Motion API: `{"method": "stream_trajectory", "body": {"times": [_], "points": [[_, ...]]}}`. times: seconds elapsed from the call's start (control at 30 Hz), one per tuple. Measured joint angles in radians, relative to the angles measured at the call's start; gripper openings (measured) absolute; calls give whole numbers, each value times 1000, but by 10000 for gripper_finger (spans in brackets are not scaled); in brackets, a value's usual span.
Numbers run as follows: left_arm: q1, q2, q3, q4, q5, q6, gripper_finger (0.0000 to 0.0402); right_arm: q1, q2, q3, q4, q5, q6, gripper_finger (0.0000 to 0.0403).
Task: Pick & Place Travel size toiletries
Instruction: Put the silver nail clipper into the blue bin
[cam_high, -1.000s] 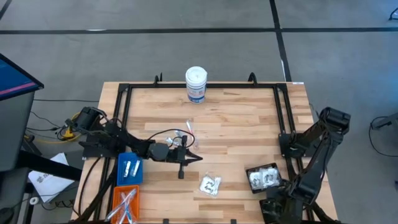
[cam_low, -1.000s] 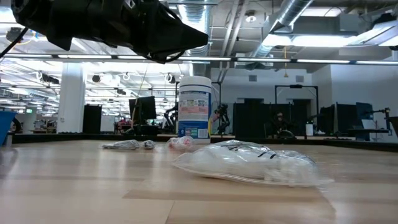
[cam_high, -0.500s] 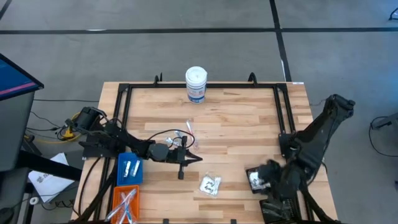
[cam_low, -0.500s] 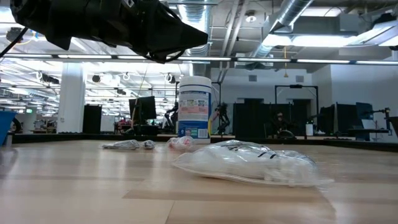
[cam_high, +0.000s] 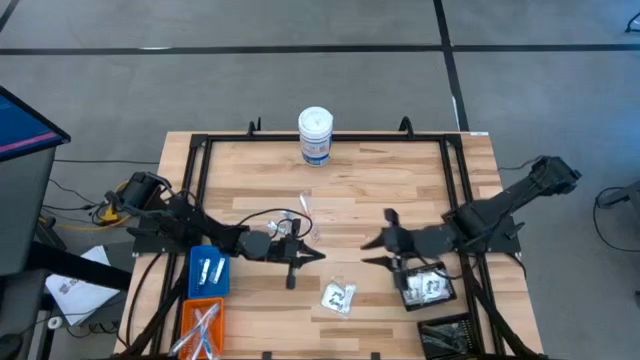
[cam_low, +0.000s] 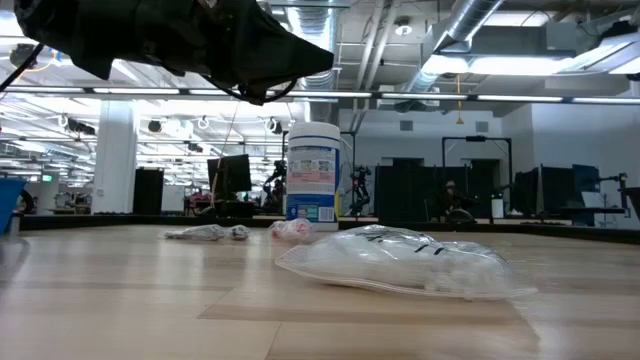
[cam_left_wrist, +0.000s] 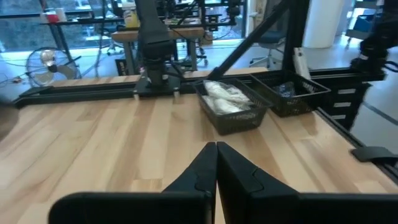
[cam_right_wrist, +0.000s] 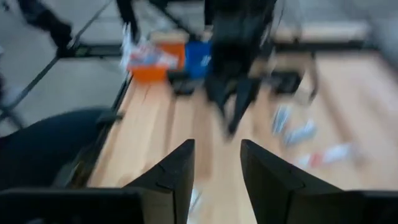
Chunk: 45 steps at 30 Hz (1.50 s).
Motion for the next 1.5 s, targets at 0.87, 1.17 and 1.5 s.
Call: {"method": "stream_trajectory", "body": {"times": [0.87, 1.17, 1.5], "points": [[-219, 0, -24, 50, -678, -85, 1, -384, 493, -2, 763, -8, -213, 108], [-210, 0, -87, 49, -756, -258, 1, -504, 647, 9, 1140, -7, -80, 108], [-247, 0, -99, 48, -829, -221, 1, -519, 826, 191, 711, -9, -28, 108]]}}
